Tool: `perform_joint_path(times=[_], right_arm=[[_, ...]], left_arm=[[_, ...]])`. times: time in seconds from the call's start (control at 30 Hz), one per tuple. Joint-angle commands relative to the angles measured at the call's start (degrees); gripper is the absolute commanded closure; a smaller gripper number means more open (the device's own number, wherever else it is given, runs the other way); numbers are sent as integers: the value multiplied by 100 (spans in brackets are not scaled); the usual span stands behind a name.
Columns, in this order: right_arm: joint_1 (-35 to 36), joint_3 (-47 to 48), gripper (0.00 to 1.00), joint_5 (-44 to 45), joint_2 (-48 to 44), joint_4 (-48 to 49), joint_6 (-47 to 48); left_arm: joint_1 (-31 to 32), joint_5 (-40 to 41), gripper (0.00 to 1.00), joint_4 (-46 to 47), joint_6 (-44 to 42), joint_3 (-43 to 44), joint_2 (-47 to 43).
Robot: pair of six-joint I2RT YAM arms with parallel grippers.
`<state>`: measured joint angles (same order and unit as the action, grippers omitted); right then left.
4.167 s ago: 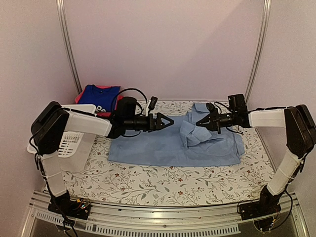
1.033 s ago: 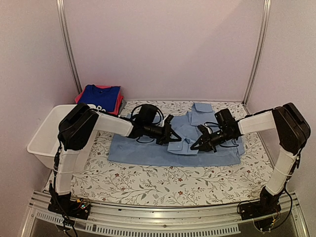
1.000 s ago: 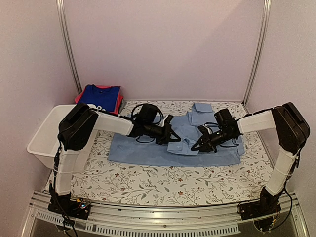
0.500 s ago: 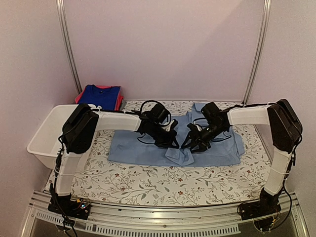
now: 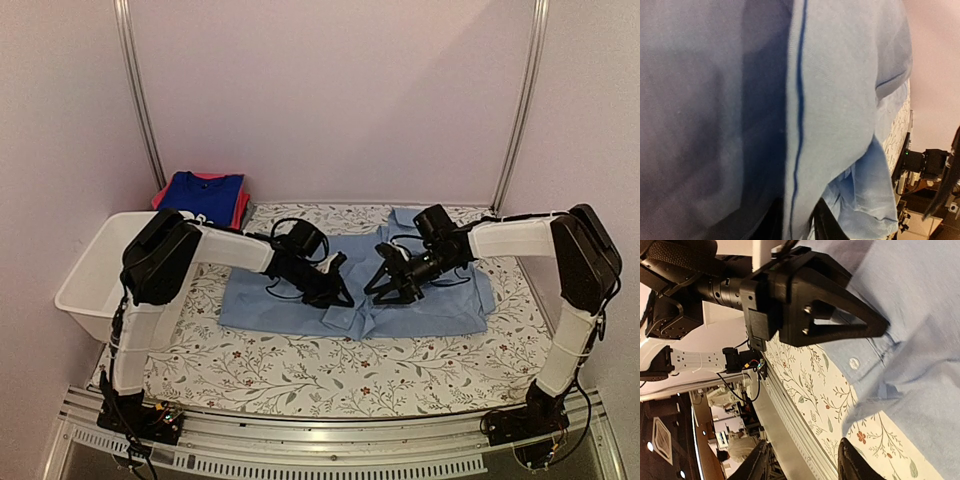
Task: Fold and stack the mixed laundry pile
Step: Adjust the 1/3-folded shirt at the center of the board.
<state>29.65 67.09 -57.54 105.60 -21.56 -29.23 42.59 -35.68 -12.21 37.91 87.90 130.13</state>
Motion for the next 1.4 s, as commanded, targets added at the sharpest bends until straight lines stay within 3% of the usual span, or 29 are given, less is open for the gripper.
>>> perform_joint_path(times=[0.0, 0.1, 0.27, 0.5, 0.73, 0.97, 1.17, 1.27, 1.37], right_arm=[[-291, -644, 61, 594, -839, -90, 126], [-180, -664, 75, 905, -778, -353, 386], [353, -274, 79, 828, -182, 192, 311], [443, 172, 83, 815, 892, 444, 161], [461, 489, 80, 715, 1366, 659, 67], [515, 804, 67, 376, 1498, 1097, -298], [513, 1071, 67, 337, 1771, 947, -337], [487, 1096, 67, 299, 1700, 983, -329], [356, 1121, 64, 456, 1097, 1024, -307]], left_arm=[[-148, -295, 78, 367, 110, -51, -5], [-151, -363, 78, 426, 183, -54, 38], [-173, -594, 74, 606, 357, -133, 96], [-421, -1022, 53, 2070, 1120, -1161, -397], [-624, -1209, 28, 3490, 1826, -2202, -899], [-533, -1362, 27, 3796, 1931, -2384, -913], [-492, -1470, 29, 4208, 2177, -2642, -896], [-425, -1510, 38, 3862, 2000, -2553, -814], [-318, -1318, 41, 2985, 1387, -2257, -805]])
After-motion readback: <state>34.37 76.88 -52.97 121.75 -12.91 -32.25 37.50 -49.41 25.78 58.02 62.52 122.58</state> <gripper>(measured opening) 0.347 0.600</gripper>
